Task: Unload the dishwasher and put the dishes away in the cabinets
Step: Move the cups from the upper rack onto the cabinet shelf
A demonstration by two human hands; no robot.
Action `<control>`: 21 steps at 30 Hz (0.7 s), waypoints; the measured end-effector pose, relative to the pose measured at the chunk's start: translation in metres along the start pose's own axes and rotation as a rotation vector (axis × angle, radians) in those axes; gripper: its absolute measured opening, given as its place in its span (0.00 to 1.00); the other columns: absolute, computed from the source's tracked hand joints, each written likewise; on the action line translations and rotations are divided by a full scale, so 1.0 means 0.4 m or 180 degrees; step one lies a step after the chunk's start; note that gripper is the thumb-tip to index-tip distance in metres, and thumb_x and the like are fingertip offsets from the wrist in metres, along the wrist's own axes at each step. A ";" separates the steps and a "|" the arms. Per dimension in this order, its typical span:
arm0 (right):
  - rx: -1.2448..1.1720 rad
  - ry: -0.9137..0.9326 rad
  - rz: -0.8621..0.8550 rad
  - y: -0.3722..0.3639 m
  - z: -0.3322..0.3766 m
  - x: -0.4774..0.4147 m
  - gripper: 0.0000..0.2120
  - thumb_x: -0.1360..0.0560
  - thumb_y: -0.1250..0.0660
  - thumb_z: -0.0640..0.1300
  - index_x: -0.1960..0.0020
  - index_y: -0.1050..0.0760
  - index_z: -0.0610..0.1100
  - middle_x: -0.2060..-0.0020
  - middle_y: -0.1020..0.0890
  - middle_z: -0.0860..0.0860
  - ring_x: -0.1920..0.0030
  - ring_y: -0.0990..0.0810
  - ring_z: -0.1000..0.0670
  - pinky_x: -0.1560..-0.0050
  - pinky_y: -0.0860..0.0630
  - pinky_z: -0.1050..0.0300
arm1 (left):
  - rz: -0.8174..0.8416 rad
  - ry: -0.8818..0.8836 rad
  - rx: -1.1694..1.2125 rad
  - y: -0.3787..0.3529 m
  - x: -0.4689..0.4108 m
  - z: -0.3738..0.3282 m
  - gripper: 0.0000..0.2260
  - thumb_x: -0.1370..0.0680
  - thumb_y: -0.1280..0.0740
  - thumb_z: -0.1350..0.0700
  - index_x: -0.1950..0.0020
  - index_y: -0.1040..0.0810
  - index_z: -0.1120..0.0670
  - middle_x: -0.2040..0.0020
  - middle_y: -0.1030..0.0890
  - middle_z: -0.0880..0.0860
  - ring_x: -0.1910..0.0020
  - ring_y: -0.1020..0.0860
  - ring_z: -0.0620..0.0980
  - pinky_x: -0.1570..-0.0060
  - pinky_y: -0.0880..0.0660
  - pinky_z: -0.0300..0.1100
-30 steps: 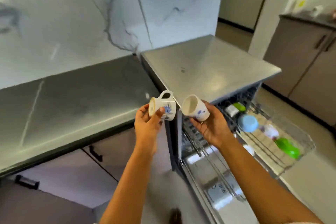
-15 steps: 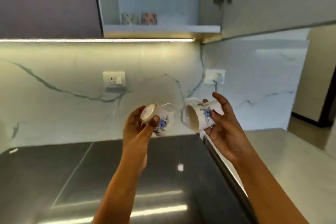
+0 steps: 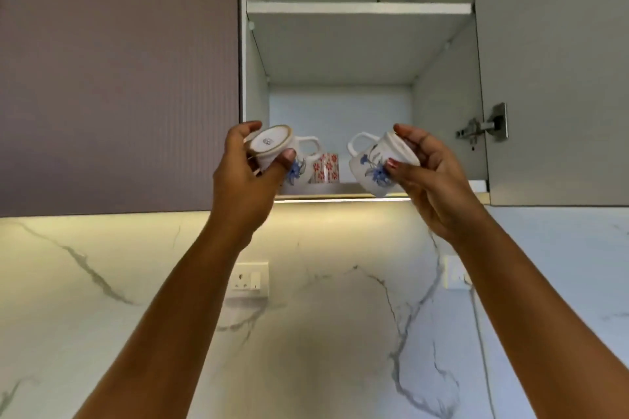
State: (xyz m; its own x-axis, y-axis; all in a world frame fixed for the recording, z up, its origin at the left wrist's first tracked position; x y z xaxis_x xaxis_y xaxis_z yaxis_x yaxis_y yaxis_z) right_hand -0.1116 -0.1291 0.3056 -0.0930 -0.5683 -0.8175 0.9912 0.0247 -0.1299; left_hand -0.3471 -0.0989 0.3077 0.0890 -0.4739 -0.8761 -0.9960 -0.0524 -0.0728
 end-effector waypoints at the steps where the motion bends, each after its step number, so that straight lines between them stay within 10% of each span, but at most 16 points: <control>1: 0.0174 -0.0015 0.0015 0.004 -0.004 -0.049 0.30 0.36 0.27 0.36 0.36 0.30 0.43 0.45 0.21 0.50 0.44 0.21 0.51 0.53 0.20 0.62 | 0.0029 -0.0136 -0.0190 -0.017 -0.035 -0.007 0.21 0.24 0.33 0.55 0.33 0.34 0.51 0.42 0.28 0.46 0.43 0.26 0.46 0.47 0.23 0.39; 11: 0.2619 -0.0910 0.0613 0.050 -0.192 -0.372 0.23 0.30 0.30 0.31 0.36 0.29 0.35 0.40 0.24 0.39 0.42 0.22 0.41 0.40 0.24 0.47 | 0.0814 0.0632 -0.1751 -0.200 -0.286 0.236 0.18 0.21 0.37 0.53 0.32 0.34 0.53 0.38 0.26 0.59 0.42 0.25 0.56 0.54 0.28 0.43; 17: 0.2940 -0.1426 0.0937 0.057 -0.267 -0.425 0.24 0.28 0.33 0.31 0.33 0.34 0.35 0.37 0.26 0.38 0.38 0.24 0.40 0.39 0.25 0.49 | 0.1529 0.1346 -0.1971 -0.241 -0.329 0.363 0.08 0.20 0.39 0.55 0.45 0.28 0.58 0.59 0.25 0.59 0.67 0.31 0.49 0.66 0.33 0.41; 21: 0.3052 -0.1681 0.1152 0.055 -0.315 -0.438 0.13 0.24 0.37 0.31 0.41 0.30 0.35 0.38 0.24 0.36 0.38 0.24 0.39 0.37 0.27 0.48 | 0.1771 0.1723 -0.2081 -0.239 -0.341 0.401 0.07 0.19 0.41 0.55 0.44 0.29 0.56 0.58 0.29 0.56 0.67 0.34 0.48 0.67 0.35 0.39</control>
State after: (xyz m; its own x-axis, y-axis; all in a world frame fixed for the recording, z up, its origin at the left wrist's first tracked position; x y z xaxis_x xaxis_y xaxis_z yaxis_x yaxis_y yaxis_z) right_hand -0.0851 0.0747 0.3754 0.0381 -0.9346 -0.3537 0.6369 -0.2500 0.7293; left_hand -0.2658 0.1119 0.3577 -0.2307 -0.9037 -0.3607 -0.7106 -0.0967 0.6969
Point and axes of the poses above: each hand's wrist, its own x-axis away from the middle knuckle, its own y-axis out of the back of the hand, z = x × y, the point moved 8 cm from there along -x, towards the middle knuckle
